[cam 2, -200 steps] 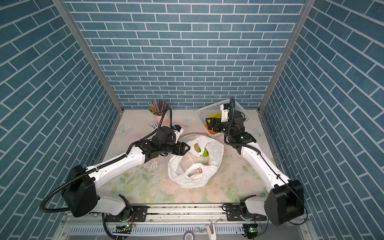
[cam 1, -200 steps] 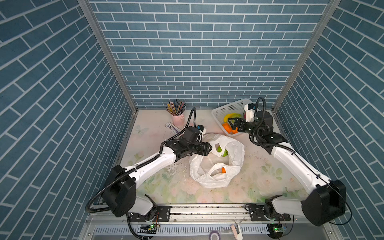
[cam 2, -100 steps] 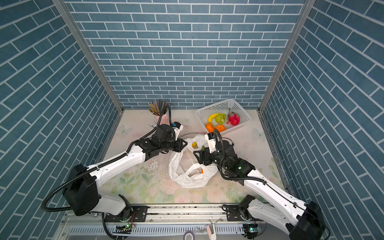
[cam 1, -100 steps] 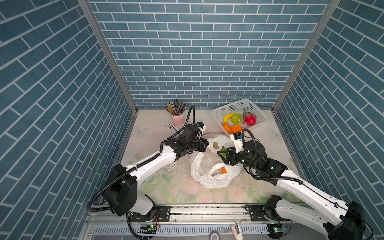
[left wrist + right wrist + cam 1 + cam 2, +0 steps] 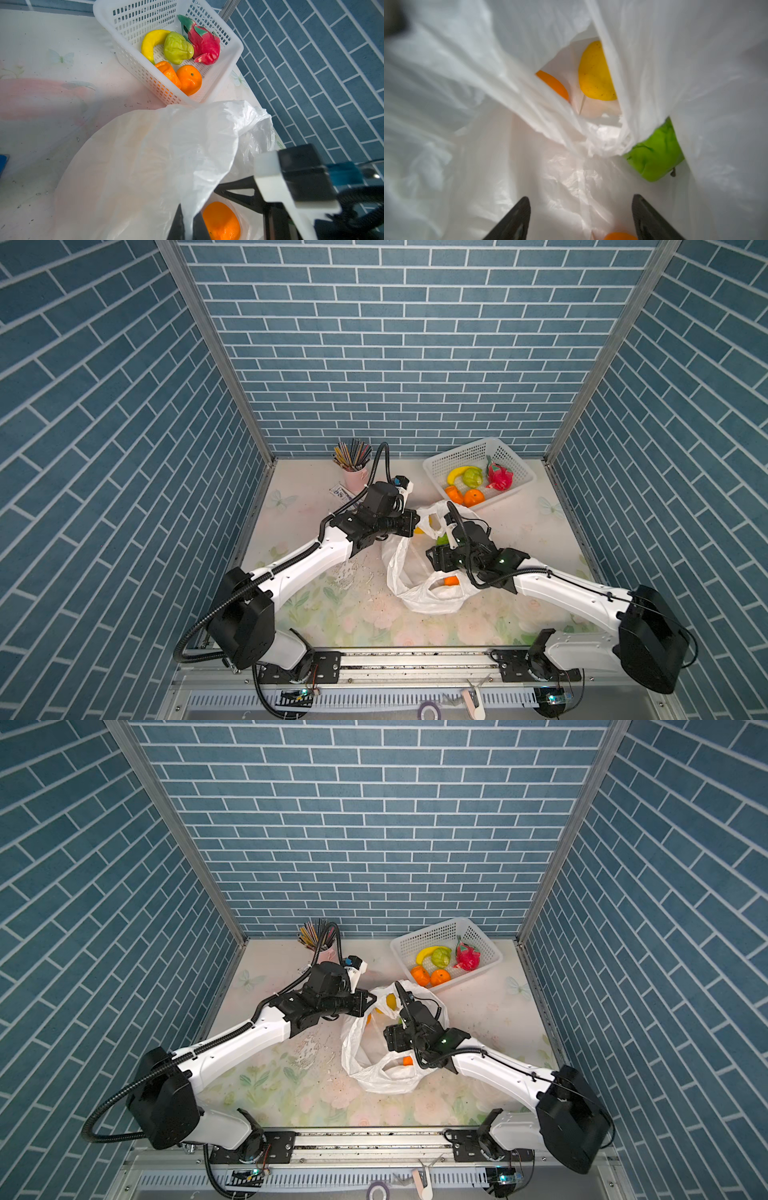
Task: Untie the knot of the plastic bag and take out the fruit
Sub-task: Pick up the fruit from the plastic bag.
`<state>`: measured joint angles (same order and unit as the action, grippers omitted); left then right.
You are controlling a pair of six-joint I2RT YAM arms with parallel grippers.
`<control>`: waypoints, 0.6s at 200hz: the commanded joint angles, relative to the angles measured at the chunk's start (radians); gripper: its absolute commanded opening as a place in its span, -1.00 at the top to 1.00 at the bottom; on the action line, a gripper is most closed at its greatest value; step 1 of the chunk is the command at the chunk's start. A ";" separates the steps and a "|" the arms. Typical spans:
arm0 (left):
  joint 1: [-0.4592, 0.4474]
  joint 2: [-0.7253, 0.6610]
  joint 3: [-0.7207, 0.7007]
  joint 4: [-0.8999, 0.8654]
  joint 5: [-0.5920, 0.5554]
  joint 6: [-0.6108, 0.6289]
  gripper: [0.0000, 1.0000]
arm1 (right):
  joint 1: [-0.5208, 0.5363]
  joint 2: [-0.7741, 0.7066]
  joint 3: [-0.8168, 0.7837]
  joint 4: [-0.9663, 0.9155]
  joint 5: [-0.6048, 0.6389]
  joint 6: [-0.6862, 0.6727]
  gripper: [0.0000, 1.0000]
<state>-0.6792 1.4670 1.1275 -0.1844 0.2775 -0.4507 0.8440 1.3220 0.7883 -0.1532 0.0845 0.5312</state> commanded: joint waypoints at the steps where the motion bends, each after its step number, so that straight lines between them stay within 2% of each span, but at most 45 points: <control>1: 0.004 -0.033 -0.001 0.017 -0.009 -0.009 0.82 | -0.002 0.074 0.066 -0.055 0.160 0.014 -0.63; 23: 0.004 -0.043 -0.013 0.021 -0.008 -0.011 0.82 | -0.012 0.153 0.096 -0.048 0.177 -0.033 -0.68; 76: 0.006 -0.061 -0.048 0.023 -0.010 -0.014 0.82 | -0.070 0.311 0.171 -0.034 0.259 -0.041 -0.80; 120: 0.009 -0.078 -0.082 0.019 -0.009 -0.014 0.82 | -0.106 0.437 0.197 0.022 0.200 -0.043 -0.75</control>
<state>-0.6781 1.4178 1.0706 -0.1726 0.2737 -0.4591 0.7555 1.7012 0.9756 -0.1467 0.2981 0.4911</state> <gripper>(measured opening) 0.093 0.893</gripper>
